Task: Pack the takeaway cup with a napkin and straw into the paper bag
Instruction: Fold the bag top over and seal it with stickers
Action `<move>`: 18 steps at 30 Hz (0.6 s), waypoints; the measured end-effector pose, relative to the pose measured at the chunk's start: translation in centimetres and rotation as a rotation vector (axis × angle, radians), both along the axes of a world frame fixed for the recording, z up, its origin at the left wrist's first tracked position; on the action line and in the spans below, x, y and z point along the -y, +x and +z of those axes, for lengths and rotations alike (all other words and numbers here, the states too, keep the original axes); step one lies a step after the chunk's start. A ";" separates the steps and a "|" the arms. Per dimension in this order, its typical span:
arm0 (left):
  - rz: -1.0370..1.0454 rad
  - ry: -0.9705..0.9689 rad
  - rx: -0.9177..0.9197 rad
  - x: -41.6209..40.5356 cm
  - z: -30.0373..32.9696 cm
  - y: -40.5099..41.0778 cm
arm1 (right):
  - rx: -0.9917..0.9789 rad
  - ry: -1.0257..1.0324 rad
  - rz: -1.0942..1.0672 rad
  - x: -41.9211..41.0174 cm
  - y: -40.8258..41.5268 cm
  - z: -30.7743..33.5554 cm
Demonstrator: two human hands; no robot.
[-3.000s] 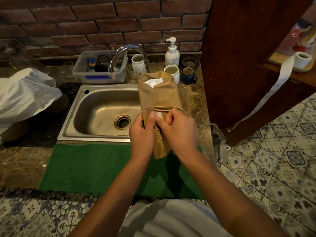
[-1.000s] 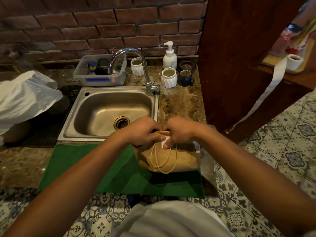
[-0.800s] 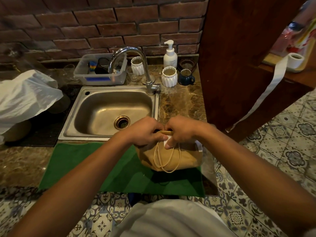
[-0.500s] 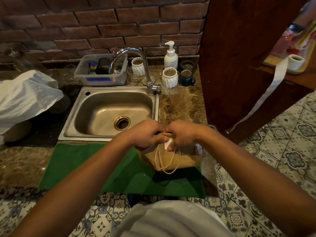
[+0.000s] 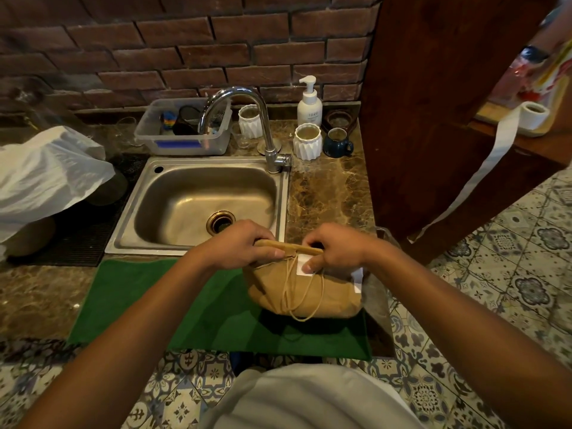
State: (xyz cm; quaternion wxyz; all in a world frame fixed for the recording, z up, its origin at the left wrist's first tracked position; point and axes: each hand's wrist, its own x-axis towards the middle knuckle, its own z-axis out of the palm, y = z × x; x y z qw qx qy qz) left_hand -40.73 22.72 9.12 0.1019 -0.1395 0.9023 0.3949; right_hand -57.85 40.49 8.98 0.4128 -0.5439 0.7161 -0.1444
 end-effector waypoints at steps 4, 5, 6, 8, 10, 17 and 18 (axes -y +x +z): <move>0.144 0.031 -0.011 0.1 -1.0 0.6 | -0.036 -0.006 -0.005 -0.5 -1.0 -0.7; 0.160 0.037 -0.013 0.3 -1.1 0.8 | -0.037 -0.016 -0.033 -0.9 -1.6 -0.9; 0.179 0.050 -0.013 0.6 -1.1 1.0 | -0.025 -0.035 -0.072 -1.4 -2.2 -1.0; 0.227 0.073 -0.029 1.1 -1.2 1.5 | 0.029 -0.082 -0.164 -2.5 -3.3 -1.3; 0.277 0.103 -0.059 1.4 -1.5 2.0 | 0.070 -0.124 -0.247 -3.7 -4.0 -1.5; 0.457 0.238 -0.121 0.8 -3.0 3.3 | 0.138 -0.234 -0.335 -4.6 -3.5 -2.4; 0.470 0.245 -0.122 0.8 -3.0 3.3 | 0.134 -0.256 -0.356 -4.5 -3.2 -2.7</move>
